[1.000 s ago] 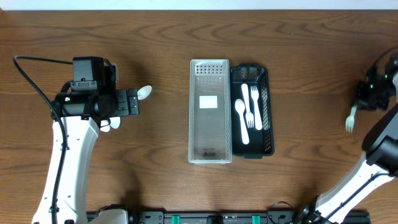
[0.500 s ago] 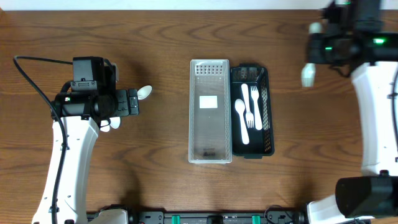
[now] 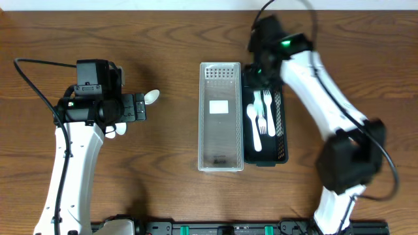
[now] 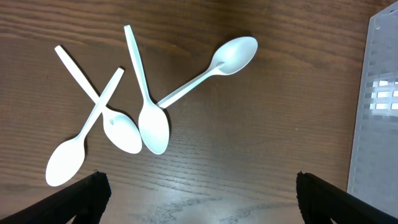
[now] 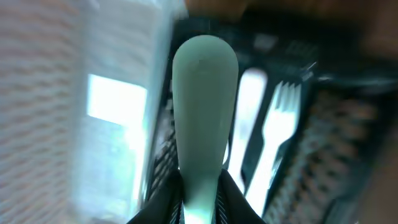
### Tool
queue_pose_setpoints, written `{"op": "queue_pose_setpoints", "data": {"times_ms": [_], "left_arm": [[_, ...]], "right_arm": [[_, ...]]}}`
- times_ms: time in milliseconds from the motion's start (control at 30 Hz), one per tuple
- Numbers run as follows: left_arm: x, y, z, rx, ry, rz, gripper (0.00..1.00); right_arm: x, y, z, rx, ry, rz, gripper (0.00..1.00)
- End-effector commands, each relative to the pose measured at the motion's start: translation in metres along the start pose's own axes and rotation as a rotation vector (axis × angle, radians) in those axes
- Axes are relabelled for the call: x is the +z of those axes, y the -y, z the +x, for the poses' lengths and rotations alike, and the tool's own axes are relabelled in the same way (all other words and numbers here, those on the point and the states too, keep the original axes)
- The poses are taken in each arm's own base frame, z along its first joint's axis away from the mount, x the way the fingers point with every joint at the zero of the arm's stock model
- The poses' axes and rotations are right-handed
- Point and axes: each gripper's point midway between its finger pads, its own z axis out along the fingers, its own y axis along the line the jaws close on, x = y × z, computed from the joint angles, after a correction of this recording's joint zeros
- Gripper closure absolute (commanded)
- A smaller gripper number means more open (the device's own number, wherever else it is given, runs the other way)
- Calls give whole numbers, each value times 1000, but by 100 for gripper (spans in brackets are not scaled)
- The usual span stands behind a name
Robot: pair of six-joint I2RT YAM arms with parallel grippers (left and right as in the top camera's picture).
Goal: Pack container
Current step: 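Place the knife into the black basket with the other utensils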
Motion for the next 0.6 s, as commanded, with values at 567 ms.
{"op": "queue_pose_setpoints", "data": {"times_ms": [567], "left_arm": [[-2,-1,-3,1,4,1,2]], "right_arm": [[37,5,11,26,-80,44,62]]}}
